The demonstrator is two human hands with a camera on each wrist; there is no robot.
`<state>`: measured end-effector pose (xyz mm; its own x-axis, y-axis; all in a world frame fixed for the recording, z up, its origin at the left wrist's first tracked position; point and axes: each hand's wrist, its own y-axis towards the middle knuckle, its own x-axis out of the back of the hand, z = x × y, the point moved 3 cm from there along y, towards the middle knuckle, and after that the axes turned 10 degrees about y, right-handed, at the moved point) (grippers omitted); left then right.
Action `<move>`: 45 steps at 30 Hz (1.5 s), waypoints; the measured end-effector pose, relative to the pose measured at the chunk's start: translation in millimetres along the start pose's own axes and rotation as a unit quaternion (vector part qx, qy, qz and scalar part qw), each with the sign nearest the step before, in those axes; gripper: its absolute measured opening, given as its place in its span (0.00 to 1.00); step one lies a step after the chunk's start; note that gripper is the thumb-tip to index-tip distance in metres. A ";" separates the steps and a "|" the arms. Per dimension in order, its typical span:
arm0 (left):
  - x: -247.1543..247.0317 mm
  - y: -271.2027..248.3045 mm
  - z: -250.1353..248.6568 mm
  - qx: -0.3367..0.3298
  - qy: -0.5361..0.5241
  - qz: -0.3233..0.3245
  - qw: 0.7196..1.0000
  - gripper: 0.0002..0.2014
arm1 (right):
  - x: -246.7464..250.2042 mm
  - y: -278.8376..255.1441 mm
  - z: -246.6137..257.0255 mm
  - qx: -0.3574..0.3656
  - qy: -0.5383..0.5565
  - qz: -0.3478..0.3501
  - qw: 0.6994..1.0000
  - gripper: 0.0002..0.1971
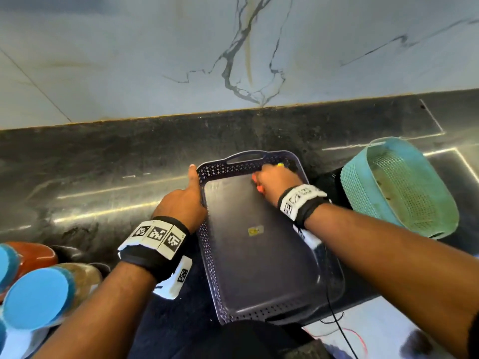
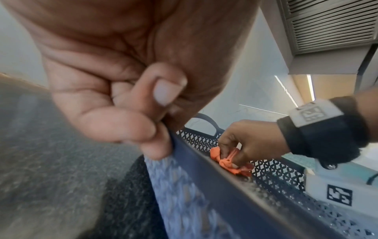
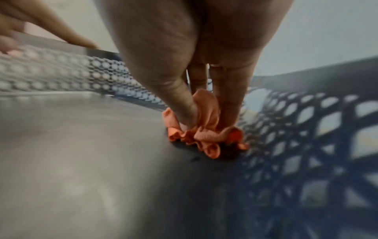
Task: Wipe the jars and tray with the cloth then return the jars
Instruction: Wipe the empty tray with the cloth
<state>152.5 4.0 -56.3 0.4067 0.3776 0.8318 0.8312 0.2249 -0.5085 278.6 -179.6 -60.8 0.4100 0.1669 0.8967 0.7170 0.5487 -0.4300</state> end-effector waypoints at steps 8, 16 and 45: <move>-5.2 -8.2 -0.2 0.005 -0.008 0.002 1.000 0.46 | -36.9 -27.7 -19.6 -0.120 0.060 -0.023 0.991 0.10; 0.1 -11.1 -2.0 -0.015 -0.010 0.017 1.000 0.47 | -8.4 17.1 28.3 -0.149 0.194 -0.091 0.965 0.17; 68.8 29.5 -29.5 -0.042 -0.012 -0.069 0.997 0.35 | -7.1 -30.8 33.8 0.098 0.116 0.056 0.987 0.15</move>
<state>216.2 10.2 -7.5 0.2780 0.3701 0.8864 0.9079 0.2001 -0.3683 234.5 -170.0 -50.4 0.6148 0.0564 0.7866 0.5463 0.6889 -0.4764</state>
